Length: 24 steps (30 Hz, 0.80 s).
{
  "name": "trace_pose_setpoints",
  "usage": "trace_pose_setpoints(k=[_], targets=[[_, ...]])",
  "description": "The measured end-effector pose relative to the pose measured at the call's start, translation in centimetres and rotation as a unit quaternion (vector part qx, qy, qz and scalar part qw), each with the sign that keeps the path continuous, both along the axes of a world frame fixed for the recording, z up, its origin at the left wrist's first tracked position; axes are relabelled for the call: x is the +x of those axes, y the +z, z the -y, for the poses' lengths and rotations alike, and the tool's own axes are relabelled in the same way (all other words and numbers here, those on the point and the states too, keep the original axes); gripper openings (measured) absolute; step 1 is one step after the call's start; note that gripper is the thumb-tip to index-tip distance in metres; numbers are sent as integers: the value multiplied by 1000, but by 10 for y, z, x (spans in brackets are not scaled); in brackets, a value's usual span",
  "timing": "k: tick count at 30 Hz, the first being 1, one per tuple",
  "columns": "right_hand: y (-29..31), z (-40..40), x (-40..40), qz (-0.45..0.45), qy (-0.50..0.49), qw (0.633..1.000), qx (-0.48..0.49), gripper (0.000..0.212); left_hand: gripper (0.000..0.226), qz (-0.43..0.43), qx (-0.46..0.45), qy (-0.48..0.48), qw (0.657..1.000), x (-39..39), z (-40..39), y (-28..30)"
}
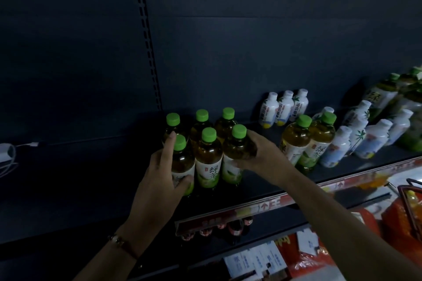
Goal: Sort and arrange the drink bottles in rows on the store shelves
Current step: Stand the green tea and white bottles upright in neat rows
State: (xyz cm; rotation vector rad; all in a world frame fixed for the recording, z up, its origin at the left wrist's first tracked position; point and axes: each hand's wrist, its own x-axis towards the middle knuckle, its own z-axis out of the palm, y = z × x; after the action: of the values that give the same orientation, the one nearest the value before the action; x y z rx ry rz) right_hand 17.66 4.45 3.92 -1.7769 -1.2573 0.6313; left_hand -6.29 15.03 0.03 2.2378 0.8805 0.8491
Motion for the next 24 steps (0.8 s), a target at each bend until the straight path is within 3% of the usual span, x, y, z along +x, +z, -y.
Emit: trace_pose_setpoints(k=[9, 13, 16, 18, 21, 24], targets=[[-2, 3, -1, 15, 7, 1000, 14, 69, 104, -31, 20, 20, 999, -2, 4, 6], [16, 21, 10, 112, -73, 991, 15, 68, 90, -63, 163, 84, 981, 8, 19, 28], [41, 40, 41, 239, -195, 949, 62, 50, 78, -57, 262, 46, 962, 35, 33, 51], [53, 47, 67, 272, -239, 932, 8, 49, 76, -90, 294, 15, 951, 60, 37, 61], [56, 51, 92, 256, -199, 932, -161, 53, 78, -154, 330, -9, 931, 95, 39, 65], [54, 51, 105, 239, -173, 943, -152, 48, 76, -211, 346, -3, 914, 119, 35, 61]])
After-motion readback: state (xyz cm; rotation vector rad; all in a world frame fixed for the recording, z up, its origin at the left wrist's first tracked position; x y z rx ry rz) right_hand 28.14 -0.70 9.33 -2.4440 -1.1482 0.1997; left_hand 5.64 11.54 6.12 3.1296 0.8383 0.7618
